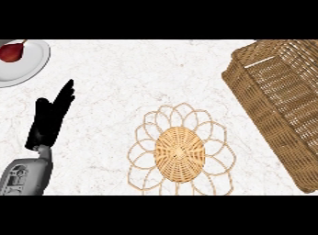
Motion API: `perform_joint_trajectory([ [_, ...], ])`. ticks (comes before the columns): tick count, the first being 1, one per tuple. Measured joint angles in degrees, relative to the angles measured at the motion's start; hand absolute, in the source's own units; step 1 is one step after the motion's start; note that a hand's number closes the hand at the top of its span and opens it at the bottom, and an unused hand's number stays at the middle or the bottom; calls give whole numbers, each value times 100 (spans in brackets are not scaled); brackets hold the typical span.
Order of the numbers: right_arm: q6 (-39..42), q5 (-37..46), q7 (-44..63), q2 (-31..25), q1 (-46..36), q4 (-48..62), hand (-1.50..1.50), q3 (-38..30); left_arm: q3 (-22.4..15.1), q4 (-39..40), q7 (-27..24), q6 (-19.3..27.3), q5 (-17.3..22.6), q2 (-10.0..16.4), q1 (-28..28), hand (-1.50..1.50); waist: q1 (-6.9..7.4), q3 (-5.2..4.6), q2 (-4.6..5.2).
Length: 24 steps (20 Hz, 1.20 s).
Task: Pick the bell pepper from the placemat and place it in the basket
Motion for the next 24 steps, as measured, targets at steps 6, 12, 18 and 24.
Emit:
perform_joint_trajectory([
  [6,-375,79,-1270,-246,434,717,150,-184,68,146,6,-77,43,25,-118,0,-4,-1,-1],
  [12,-775,333,-2253,-400,645,1593,150,-195,114,75,78,-149,87,53,-105,0,12,0,-1],
  [18,-980,312,-2503,-136,718,2366,-150,-284,80,114,10,-106,40,-32,-111,0,20,-1,3],
  [24,-1309,63,-2687,239,821,2900,-150,-556,106,122,18,-128,13,11,-150,0,12,-1,-2],
])
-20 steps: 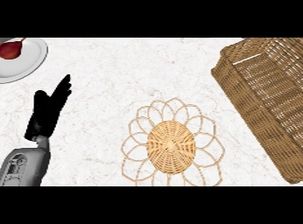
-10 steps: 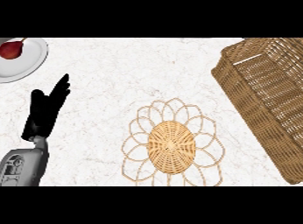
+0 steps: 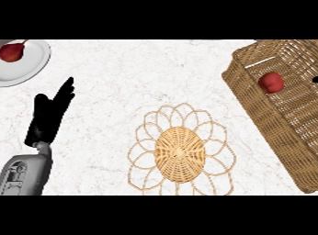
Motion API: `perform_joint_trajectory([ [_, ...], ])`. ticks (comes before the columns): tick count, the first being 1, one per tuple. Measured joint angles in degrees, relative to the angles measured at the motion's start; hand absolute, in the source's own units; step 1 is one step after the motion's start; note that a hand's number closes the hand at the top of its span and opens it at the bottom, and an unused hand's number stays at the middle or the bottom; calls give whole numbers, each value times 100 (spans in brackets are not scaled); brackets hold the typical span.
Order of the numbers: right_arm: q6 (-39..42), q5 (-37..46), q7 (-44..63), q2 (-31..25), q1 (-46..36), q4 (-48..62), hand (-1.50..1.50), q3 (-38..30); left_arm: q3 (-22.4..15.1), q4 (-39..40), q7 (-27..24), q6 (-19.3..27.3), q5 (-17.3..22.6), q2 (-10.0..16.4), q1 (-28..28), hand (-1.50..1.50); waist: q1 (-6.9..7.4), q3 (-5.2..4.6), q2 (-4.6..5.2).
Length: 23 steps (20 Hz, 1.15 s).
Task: Pick the bell pepper from the placemat and place it in the basket
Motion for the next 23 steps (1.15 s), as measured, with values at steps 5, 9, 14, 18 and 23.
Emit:
perform_joint_trajectory([
  [5,-424,-239,-404,75,3,302,-150,-361,-30,47,-58,72,-69,-71,27,0,-3,1,-1],
  [9,-975,-435,-524,165,-27,397,-150,-772,-4,26,-91,47,-51,-52,96,0,-2,0,-2],
  [14,-1285,-745,-479,-155,-111,666,-150,-1389,-3,43,-135,54,-78,-51,102,0,-17,-1,-3],
  [18,-1262,-1039,-496,-598,-32,1115,-150,-1904,39,-6,-81,-11,-16,-13,122,0,-21,0,-3],
  [23,-801,-1433,-940,-1426,294,1936,-150,-2493,26,-15,-39,29,-55,-35,57,0,-31,5,5],
])
